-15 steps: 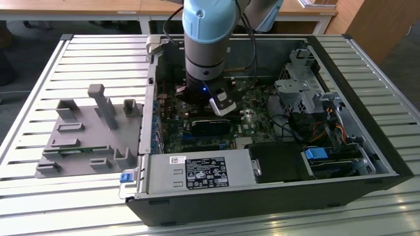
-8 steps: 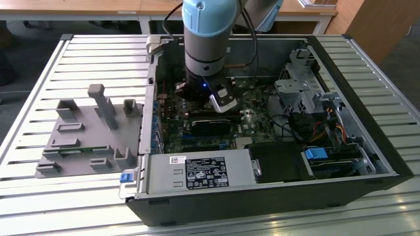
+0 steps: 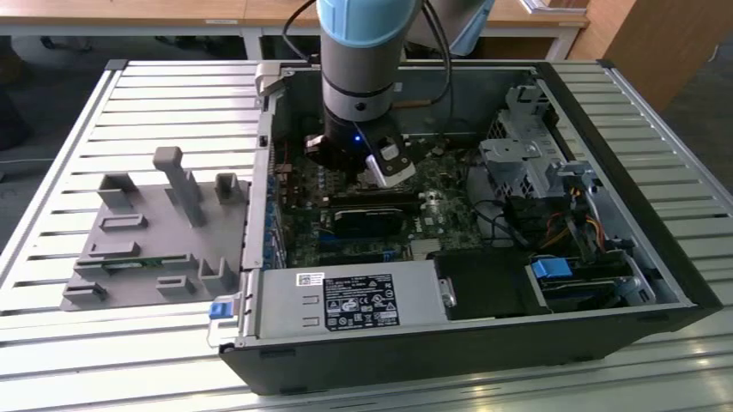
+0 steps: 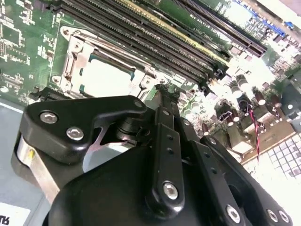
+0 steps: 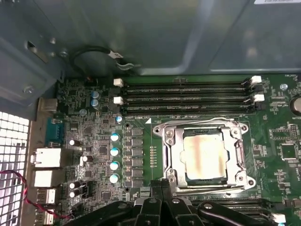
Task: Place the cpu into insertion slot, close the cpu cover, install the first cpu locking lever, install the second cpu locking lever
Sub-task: 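Install the second cpu locking lever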
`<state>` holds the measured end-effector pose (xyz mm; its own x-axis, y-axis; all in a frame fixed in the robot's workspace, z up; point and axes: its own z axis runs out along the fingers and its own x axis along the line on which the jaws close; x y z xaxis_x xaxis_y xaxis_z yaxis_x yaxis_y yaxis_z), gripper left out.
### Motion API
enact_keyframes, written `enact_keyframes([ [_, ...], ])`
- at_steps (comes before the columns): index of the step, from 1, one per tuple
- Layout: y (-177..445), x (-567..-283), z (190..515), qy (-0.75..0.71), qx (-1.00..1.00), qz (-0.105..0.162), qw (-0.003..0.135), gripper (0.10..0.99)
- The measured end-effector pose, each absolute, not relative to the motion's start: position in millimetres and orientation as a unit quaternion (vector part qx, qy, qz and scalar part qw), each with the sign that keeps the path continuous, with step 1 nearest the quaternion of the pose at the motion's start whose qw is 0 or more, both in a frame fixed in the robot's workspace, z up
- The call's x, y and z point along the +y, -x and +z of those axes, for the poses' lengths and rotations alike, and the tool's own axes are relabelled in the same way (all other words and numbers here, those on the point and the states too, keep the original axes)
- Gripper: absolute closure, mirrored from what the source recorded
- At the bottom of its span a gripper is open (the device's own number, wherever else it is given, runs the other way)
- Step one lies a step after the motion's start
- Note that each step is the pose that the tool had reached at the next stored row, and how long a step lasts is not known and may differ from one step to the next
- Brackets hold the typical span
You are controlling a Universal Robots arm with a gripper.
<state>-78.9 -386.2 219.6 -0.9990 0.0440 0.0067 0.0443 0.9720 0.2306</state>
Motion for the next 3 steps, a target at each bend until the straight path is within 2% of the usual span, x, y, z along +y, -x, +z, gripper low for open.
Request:
enact_keyframes([
  [3,78.9,-386.1,219.9,0.022,-0.993,-0.116,0.001,0.98],
])
